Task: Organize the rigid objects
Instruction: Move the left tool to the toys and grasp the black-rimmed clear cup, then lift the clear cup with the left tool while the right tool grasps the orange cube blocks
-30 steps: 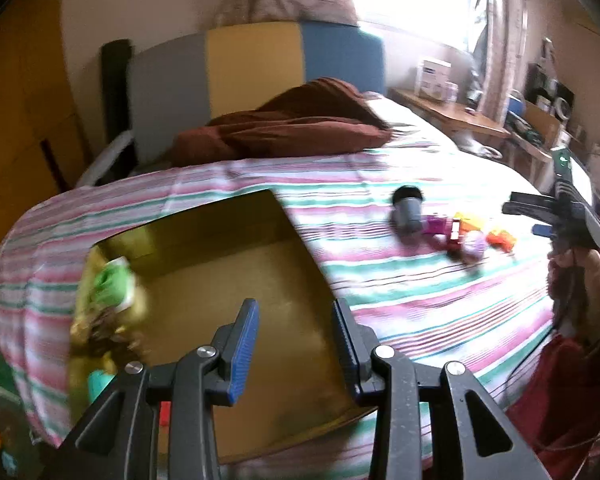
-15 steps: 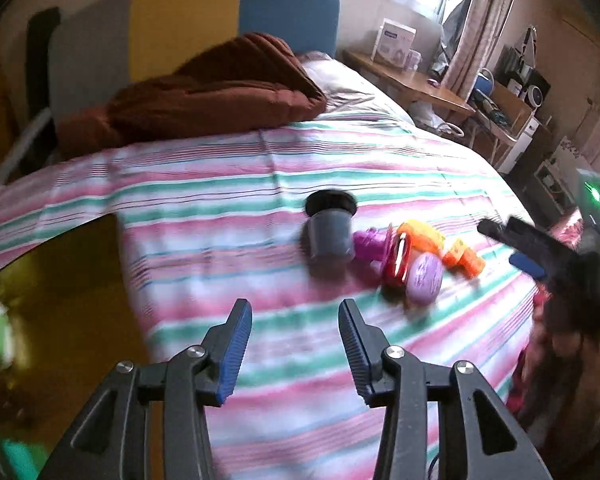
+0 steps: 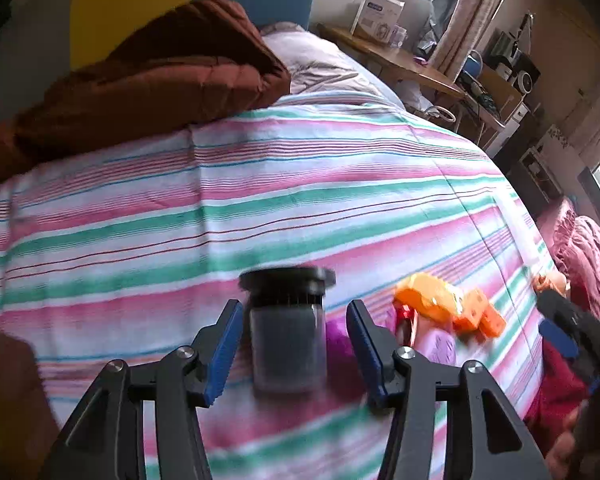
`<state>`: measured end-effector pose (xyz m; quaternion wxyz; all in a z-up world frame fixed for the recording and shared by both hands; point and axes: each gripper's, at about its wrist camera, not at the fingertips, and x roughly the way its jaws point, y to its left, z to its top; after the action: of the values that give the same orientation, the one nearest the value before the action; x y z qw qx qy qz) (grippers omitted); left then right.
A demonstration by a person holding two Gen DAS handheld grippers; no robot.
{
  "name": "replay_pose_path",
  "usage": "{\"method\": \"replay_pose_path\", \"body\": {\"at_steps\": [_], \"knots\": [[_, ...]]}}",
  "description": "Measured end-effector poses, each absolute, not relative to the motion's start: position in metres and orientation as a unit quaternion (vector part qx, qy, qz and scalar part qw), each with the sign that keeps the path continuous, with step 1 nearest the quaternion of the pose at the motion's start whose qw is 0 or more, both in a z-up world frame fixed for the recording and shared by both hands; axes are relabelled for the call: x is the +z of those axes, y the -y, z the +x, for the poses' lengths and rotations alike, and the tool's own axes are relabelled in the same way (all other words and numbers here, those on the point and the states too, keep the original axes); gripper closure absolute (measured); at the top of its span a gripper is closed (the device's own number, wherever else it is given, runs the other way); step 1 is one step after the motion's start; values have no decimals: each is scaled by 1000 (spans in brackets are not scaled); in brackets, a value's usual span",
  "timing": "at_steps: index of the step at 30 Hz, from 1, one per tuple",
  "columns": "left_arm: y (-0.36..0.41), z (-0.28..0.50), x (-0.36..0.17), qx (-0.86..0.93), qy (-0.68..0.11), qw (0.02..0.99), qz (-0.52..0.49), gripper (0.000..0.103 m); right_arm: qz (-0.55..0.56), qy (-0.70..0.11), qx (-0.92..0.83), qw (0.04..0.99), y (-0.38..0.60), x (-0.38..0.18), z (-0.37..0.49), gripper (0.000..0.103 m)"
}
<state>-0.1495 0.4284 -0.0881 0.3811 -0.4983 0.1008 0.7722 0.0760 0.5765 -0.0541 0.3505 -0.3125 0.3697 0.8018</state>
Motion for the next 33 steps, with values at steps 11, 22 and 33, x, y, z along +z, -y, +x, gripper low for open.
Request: {"method": "replay_pose_path", "body": {"at_steps": [11,22,33], "knots": [[-401,-140,-114,779,-102,332,-521,59,-284,-416,782,366,-592,-61,93,18],[-349,-46,-109,778,-127,345,-509,59,-281,-491,732,381,-610,-85,114,25],[-338,-1,-112,784,-144,395,-458,59,-338,-447,742,368,-605,-96,90,26]]}}
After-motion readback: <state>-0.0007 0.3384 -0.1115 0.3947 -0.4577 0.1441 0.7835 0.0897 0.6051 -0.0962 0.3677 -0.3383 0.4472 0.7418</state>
